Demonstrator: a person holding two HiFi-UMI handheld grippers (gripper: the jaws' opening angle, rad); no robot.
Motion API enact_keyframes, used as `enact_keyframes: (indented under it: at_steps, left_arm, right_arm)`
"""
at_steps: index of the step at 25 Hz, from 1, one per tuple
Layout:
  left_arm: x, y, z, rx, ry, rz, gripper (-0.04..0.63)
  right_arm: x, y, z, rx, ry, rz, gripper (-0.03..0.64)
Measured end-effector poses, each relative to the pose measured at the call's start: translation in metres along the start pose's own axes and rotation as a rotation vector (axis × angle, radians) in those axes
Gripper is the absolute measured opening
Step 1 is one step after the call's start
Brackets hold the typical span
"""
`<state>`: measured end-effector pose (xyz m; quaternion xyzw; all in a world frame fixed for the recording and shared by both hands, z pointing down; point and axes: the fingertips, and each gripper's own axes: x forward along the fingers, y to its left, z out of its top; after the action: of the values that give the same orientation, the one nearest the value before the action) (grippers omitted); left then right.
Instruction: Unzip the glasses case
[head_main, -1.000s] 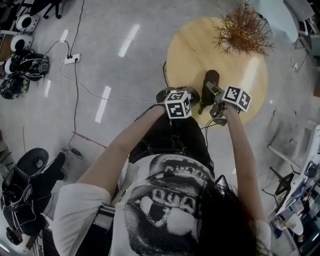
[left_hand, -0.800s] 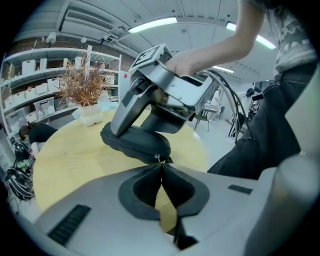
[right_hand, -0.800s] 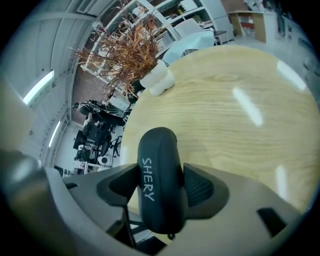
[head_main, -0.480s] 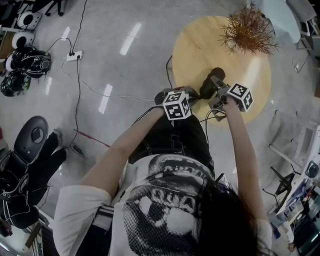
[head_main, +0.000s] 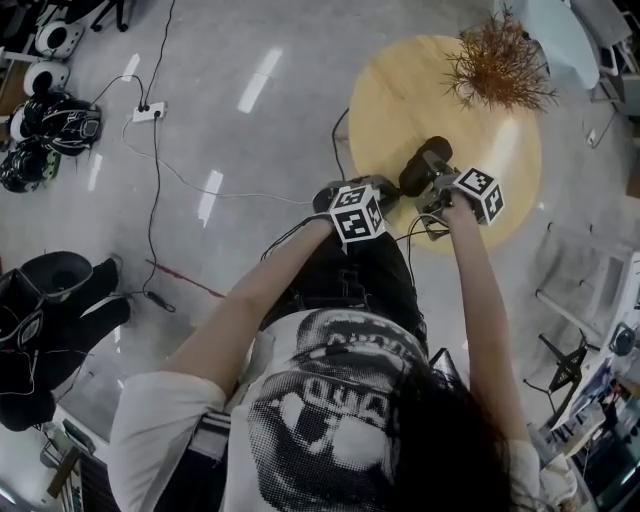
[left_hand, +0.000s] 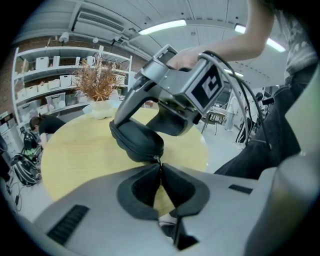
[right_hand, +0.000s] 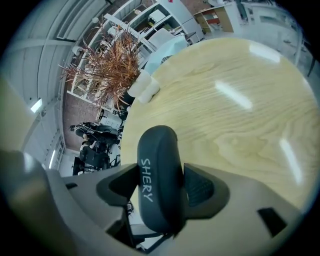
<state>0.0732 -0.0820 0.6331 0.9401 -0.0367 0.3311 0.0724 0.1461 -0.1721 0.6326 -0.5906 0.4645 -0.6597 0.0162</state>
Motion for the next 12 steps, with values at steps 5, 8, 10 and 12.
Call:
enact_keyframes:
  at_steps: [5, 8, 10, 12]
  left_arm:
    - [-0.016, 0.008, -0.004, -0.062, -0.015, 0.027, 0.015]
    - [-0.032, 0.013, -0.004, -0.105, -0.041, 0.045, 0.015]
    - [-0.044, 0.016, -0.004, -0.124, -0.054, 0.058, 0.015]
    - [-0.056, 0.017, -0.004, -0.144, -0.068, 0.067, 0.015]
  right_arm:
    - [0.003, 0.006, -0.001, -0.081, -0.021, 0.016, 0.299]
    - [0.003, 0.013, -0.002, -0.174, -0.039, 0.009, 0.299]
    - [0.002, 0.019, -0.003, -0.221, -0.052, 0.01, 0.307]
    - [-0.001, 0.023, -0.004, -0.251, -0.072, 0.017, 0.307]
